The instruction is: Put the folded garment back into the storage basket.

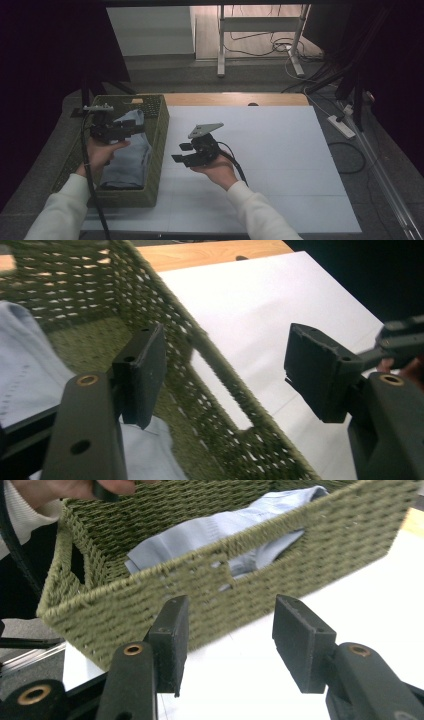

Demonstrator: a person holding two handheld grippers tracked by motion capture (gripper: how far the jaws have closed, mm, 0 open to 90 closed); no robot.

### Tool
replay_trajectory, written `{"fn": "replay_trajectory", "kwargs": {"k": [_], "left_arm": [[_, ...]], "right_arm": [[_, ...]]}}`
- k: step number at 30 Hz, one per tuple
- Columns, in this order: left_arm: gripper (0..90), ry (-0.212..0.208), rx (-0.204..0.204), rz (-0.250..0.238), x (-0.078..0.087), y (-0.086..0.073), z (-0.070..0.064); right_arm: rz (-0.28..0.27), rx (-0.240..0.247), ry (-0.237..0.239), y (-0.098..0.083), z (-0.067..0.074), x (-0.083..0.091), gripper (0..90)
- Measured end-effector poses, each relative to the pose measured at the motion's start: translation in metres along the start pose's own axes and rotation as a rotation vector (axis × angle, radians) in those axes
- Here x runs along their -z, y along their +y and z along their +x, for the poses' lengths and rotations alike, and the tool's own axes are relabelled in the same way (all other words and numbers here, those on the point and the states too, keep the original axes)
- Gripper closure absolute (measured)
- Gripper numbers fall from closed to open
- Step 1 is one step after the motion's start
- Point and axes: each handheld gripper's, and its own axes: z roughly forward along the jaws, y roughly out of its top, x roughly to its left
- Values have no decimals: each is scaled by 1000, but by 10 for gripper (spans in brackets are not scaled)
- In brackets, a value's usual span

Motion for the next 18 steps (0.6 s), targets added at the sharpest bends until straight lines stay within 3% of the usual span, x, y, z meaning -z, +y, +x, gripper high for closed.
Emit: {"fn": "replay_trajectory", "kwargs": {"k": [18], "left_arm": [[346, -76, -22, 6, -8, -28, -43]], "right_arm": [[-44, -35, -85, -35, -22, 72, 488]]}}
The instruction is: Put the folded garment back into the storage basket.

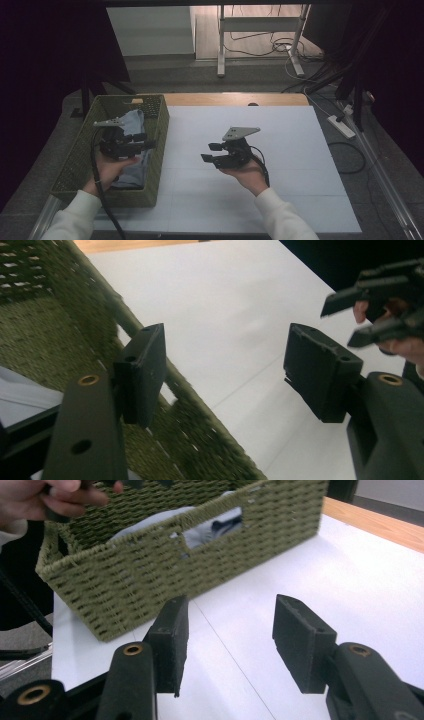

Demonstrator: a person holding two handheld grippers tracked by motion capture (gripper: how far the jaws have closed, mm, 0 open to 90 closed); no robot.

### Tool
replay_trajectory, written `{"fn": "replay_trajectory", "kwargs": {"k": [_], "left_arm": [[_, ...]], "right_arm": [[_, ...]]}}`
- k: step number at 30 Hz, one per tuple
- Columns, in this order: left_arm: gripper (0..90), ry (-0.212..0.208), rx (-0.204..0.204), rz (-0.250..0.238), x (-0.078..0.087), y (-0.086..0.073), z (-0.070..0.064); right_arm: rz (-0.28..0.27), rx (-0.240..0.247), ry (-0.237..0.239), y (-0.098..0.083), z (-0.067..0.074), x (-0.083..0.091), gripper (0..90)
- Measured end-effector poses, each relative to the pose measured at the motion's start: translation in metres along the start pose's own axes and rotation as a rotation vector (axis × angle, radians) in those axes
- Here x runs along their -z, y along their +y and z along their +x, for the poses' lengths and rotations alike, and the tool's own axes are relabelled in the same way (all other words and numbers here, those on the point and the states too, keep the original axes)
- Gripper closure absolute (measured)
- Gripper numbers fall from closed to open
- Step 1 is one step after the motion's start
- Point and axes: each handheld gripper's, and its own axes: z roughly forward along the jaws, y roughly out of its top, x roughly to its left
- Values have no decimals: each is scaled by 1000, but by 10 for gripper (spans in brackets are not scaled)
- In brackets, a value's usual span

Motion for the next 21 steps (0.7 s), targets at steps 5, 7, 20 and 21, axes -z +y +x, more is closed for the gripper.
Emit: {"fn": "replay_trajectory", "kwargs": {"k": [5, 7, 20, 21], "left_arm": [[349, -19, -4, -6, -1, -7, -8], [351, -21, -8, -8, -1, -10, -12], [352, -38, -43, 7, -1, -20, -35], [353, -38, -44, 8, -1, -20, -36]], "right_arm": [[-8, -16, -28, -11, -8, 19, 487], [-12, -24, -36, -16, -11, 27, 486], [-11, -75, -140, -59, -30, 90, 482], [-13, -81, -147, -63, -31, 95, 482]]}}
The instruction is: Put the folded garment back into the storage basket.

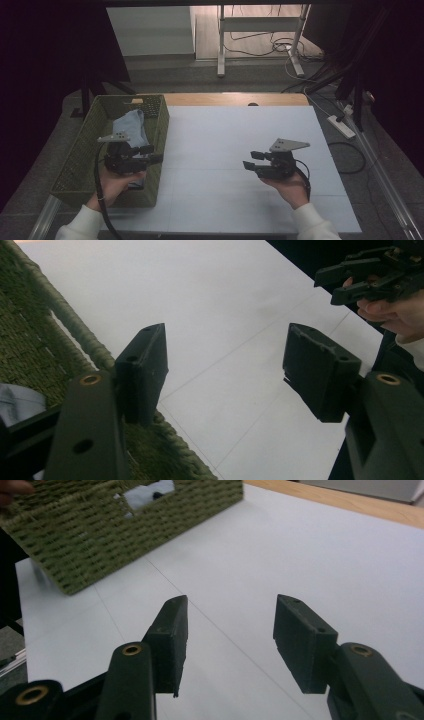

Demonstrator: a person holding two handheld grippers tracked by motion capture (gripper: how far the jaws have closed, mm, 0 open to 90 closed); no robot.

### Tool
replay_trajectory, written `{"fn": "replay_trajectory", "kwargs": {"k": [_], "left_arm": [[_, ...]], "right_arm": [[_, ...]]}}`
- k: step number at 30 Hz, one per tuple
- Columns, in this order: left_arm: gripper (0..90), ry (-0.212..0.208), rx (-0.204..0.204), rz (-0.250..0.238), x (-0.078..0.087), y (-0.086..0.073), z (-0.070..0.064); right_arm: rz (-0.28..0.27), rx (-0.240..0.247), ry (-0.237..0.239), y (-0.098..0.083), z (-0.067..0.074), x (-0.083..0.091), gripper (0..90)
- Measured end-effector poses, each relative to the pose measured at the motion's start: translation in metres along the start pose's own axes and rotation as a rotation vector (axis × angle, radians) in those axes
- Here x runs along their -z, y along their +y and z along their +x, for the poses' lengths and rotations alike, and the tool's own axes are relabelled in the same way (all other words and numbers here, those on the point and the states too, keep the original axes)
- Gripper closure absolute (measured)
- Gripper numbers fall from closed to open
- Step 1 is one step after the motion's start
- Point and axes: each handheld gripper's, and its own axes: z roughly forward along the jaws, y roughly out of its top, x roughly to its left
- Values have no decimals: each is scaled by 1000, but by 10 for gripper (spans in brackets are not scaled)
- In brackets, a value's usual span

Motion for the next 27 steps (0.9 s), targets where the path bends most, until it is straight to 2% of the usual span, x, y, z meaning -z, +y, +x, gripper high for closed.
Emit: {"fn": "replay_trajectory", "kwargs": {"k": [8, 13, 27], "left_arm": [[353, -4, 5, 6, 0, -5, -4], [353, -6, 2, 10, -2, -6, -6], [353, -12, -7, 5, -2, -5, -9]], "right_arm": [[-5, -30, -71, -26, -17, 37, 478], [-4, -21, -100, -35, -24, 52, 476], [4, -14, -111, -37, -29, 56, 475]]}}
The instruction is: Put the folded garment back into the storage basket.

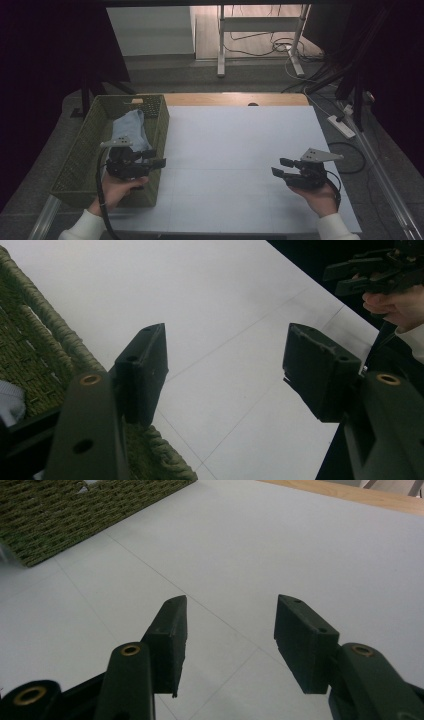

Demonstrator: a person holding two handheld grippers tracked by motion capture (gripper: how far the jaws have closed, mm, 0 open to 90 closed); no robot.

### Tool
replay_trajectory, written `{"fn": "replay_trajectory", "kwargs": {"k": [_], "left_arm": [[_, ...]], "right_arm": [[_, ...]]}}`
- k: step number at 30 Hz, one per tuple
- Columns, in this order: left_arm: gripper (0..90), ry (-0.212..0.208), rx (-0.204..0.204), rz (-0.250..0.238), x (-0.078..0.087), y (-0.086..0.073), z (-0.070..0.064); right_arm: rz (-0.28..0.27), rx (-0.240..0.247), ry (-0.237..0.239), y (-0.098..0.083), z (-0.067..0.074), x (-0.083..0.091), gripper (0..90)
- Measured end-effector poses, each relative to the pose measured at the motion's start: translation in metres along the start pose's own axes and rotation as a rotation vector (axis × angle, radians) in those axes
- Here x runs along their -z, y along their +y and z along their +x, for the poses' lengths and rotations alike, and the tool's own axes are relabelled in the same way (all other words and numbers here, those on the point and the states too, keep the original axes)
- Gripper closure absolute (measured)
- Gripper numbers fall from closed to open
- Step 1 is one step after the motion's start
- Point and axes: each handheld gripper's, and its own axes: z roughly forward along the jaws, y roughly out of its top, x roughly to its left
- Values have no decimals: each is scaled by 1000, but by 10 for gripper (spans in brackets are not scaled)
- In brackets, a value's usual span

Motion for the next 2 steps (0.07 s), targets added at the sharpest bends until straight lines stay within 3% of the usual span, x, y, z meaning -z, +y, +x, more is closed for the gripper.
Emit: {"fn": "replay_trajectory", "kwargs": {"k": [2], "left_arm": [[353, -1, -2, 0, 0, 0, 0]], "right_arm": [[4, 4, -5, 0, -1, 0, 474]]}}
